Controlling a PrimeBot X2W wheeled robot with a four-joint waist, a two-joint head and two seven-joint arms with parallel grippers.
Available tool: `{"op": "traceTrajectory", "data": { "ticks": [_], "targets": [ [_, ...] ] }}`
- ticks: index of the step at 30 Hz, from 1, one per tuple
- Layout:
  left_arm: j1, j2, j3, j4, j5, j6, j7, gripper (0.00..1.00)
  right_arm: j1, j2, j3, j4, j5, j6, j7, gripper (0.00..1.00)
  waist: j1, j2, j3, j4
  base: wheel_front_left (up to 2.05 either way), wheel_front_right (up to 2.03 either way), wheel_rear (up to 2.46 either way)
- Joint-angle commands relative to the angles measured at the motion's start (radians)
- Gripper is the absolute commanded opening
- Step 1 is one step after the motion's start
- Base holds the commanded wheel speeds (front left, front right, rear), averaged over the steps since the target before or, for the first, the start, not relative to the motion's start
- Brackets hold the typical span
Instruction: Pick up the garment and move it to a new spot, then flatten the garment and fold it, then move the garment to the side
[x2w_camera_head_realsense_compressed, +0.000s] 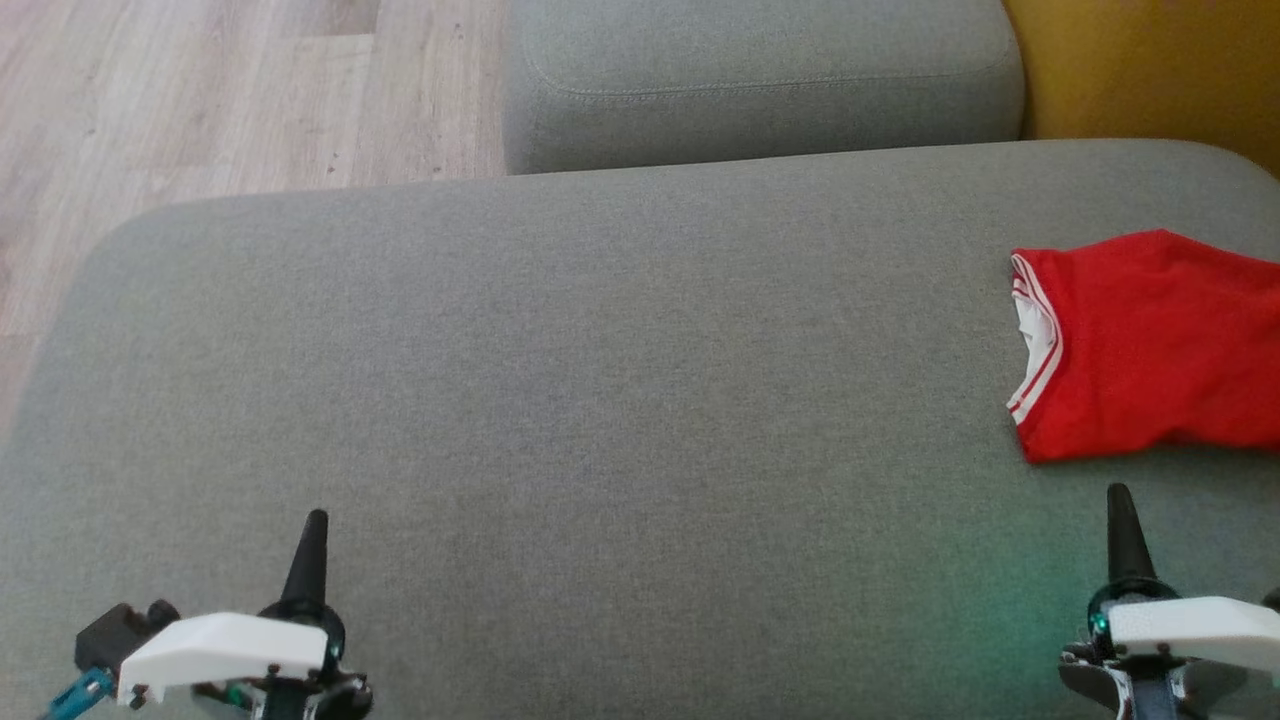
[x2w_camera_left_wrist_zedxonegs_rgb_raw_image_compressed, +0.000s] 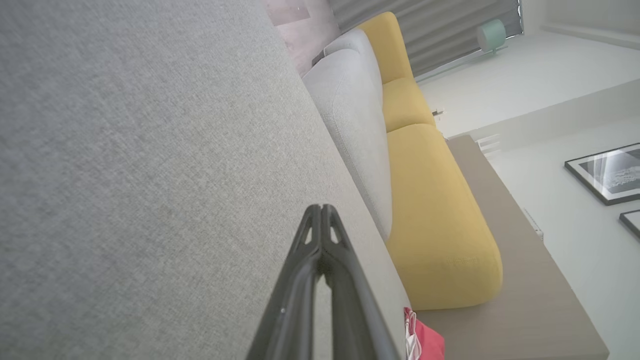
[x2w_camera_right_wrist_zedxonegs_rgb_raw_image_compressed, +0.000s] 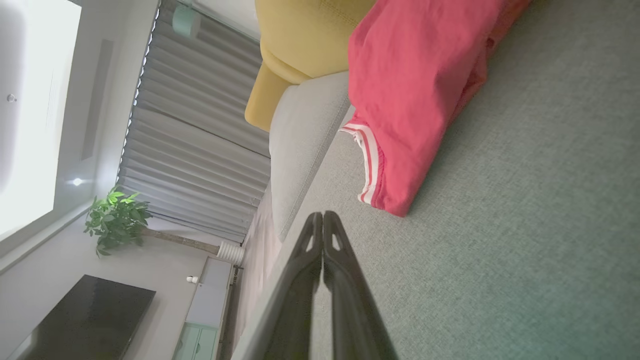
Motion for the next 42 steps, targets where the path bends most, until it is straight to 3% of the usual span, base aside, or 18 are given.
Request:
{"op": "traceTrajectory", "data": {
  "ticks": [1, 37, 42],
  "targets": [
    [-0.067, 0.01, 0.038, -0.028, -0.034, -0.013, 0.008, 0.0, -0.067, -0.006, 0.01, -0.03, 0.038, 0.006, 0.014, 0.0, 0.0, 0.0, 0.001, -0.001, 0.0, 0.0, 0.0],
    [-0.152, 0.005, 0.133, -0.015, -0.431, -0.084, 0.11, 0.0, -0.155, -0.008, -0.007, -0.02, 0.472, 0.008, 0.109, 0.0, 0.0, 0.0, 0.019, -0.017, 0.0, 0.0, 0.0],
    [-0.154, 0.004, 0.136, -0.015, -0.439, -0.085, 0.114, 0.0, -0.157, -0.008, -0.008, -0.019, 0.481, 0.008, 0.111, 0.0, 0.0, 0.0, 0.019, -0.017, 0.0, 0.0, 0.0]
  ]
}}
